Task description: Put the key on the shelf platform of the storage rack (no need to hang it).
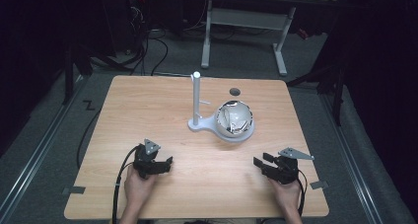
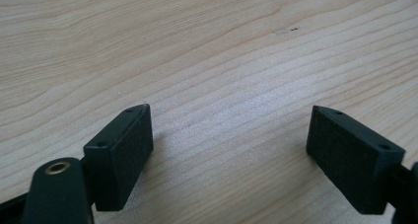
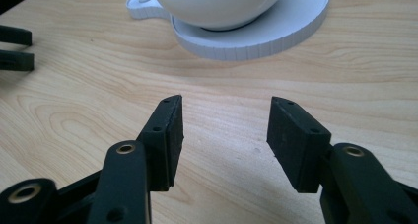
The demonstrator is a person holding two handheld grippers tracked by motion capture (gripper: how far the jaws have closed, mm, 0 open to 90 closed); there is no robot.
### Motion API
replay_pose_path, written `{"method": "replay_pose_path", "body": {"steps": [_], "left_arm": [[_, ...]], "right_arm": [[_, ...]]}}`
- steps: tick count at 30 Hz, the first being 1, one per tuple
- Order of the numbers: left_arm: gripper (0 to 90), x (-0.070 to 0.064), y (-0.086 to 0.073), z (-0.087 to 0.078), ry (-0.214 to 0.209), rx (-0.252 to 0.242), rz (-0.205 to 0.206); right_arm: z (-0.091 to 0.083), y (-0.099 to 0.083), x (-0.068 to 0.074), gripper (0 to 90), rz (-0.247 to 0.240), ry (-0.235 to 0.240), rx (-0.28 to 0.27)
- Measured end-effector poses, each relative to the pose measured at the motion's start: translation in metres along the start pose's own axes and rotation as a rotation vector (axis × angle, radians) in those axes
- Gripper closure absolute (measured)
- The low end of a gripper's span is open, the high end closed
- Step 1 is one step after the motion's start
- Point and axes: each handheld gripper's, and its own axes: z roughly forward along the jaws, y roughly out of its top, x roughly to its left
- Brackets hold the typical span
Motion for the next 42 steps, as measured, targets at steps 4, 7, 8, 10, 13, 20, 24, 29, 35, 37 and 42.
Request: {"method": "replay_pose_path", "body": {"steps": [4,7,8,10,13,20,24,29,35,37,42], "left_arm": [[18.3,0.0,0.0,0.0,0.0,0.0,0.0],[18.3,0.0,0.0,0.0,0.0,0.0,0.0],[18.3,0.0,0.0,0.0,0.0,0.0,0.0],[18.3,0.0,0.0,0.0,0.0,0.0,0.0],[18.3,0.0,0.0,0.0,0.0,0.0,0.0],[18.3,0.0,0.0,0.0,0.0,0.0,0.0],[18.3,0.0,0.0,0.0,0.0,0.0,0.0],[18.3,0.0,0.0,0.0,0.0,0.0,0.0],[18.3,0.0,0.0,0.0,0.0,0.0,0.0],[18.3,0.0,0.0,0.0,0.0,0.0,0.0],[18.3,0.0,0.0,0.0,0.0,0.0,0.0]], "right_arm": [[0.005,-0.003,0.001,48.5,-0.006,-0.001,0.017],[0.007,-0.005,0.003,48.4,-0.015,-0.005,0.028],[0.008,-0.006,0.004,48.4,-0.017,-0.008,0.033],[0.01,-0.007,0.005,48.4,-0.017,-0.008,0.04],[0.013,-0.008,0.006,48.5,-0.026,-0.018,0.057],[0.019,-0.013,0.009,48.5,-0.044,-0.036,0.081],[0.021,-0.014,0.01,48.4,-0.058,-0.05,0.098],[0.023,-0.014,0.012,48.4,-0.083,-0.063,0.108],[0.024,-0.015,0.015,48.0,-0.109,-0.084,0.111],[0.025,-0.015,0.016,47.6,-0.12,-0.09,0.111],[0.026,-0.015,0.02,46.3,-0.159,-0.12,0.12]]}}
